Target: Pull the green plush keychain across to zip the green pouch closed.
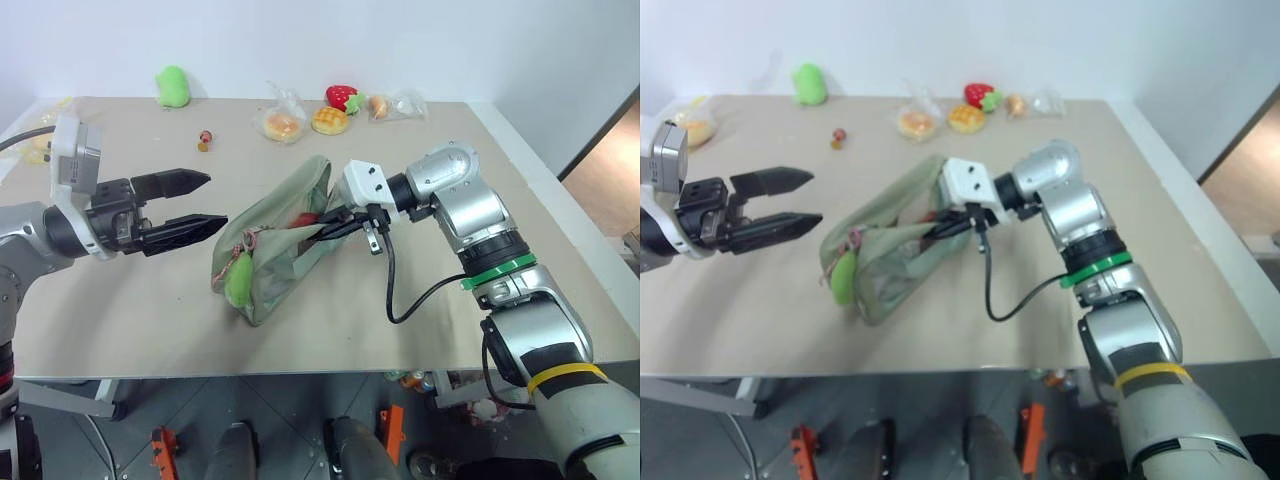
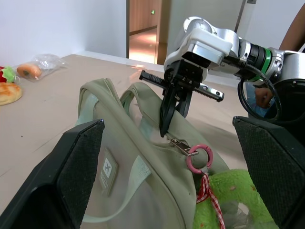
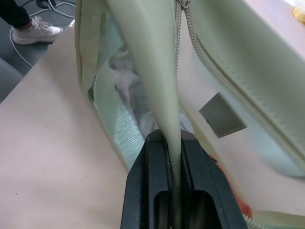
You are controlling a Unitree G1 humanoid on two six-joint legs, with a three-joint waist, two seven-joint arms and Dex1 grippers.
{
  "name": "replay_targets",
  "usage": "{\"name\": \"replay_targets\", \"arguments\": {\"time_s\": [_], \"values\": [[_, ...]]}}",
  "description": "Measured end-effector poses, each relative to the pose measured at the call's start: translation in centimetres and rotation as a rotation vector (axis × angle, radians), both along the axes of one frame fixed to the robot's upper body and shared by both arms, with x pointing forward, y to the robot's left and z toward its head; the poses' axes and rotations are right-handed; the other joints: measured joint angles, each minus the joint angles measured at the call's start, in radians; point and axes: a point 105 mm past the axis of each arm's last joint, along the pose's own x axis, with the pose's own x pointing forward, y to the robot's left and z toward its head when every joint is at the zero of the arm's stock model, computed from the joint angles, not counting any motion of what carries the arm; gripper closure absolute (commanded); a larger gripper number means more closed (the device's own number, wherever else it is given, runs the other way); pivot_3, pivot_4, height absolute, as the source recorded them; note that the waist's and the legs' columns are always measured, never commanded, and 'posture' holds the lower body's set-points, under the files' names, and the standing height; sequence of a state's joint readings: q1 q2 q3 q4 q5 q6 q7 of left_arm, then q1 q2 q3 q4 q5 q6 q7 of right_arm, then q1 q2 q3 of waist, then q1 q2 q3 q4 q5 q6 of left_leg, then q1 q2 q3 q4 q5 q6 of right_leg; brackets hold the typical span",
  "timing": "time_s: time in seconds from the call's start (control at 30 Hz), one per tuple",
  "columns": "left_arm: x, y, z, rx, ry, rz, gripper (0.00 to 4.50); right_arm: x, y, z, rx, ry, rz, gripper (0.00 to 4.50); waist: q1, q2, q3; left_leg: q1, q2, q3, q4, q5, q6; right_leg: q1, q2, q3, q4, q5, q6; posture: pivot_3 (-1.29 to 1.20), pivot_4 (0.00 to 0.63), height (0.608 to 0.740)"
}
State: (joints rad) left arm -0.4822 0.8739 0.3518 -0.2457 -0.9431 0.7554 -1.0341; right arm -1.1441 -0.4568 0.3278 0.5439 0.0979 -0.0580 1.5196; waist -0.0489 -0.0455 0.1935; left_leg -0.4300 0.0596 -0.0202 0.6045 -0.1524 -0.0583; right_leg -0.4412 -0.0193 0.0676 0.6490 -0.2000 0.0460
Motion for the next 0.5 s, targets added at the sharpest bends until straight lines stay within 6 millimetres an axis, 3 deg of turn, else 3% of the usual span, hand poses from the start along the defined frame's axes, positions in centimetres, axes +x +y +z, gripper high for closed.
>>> {"name": "replay_targets", "arguments": {"time_s": [0.23,0.3,0.5], "values": [[0.0,0.0,-0.1,-0.007,-0.003,0.000,0.00,0.5,0.0,1.2,0.050,-0.002,-0.054,4.43,0.000,0.000,0.000,0.000,0.000,0.000,0.001,0.000,0.000,0.000,0.000,0.000,0.000,0.000,0.000,0.00,0.150,0.740],[0.1,-0.1,-0.4,-0.017,0.007,-0.001,0.00,1.4,-0.4,4.1,0.100,-0.058,-0.120,4.43,0.000,0.000,0.000,-0.001,0.000,0.000,0.001,0.000,0.000,-0.001,0.000,0.000,0.000,0.001,0.000,0.00,0.150,0.740],[0.2,-0.2,-0.8,-0.030,0.016,0.000,0.00,3.3,-1.1,9.4,0.169,-0.178,-0.298,4.43,0.000,0.001,0.000,-0.001,0.000,0.000,-0.001,0.000,0.000,-0.002,0.000,0.000,0.000,0.000,-0.001,0.00,0.150,0.740]]}}
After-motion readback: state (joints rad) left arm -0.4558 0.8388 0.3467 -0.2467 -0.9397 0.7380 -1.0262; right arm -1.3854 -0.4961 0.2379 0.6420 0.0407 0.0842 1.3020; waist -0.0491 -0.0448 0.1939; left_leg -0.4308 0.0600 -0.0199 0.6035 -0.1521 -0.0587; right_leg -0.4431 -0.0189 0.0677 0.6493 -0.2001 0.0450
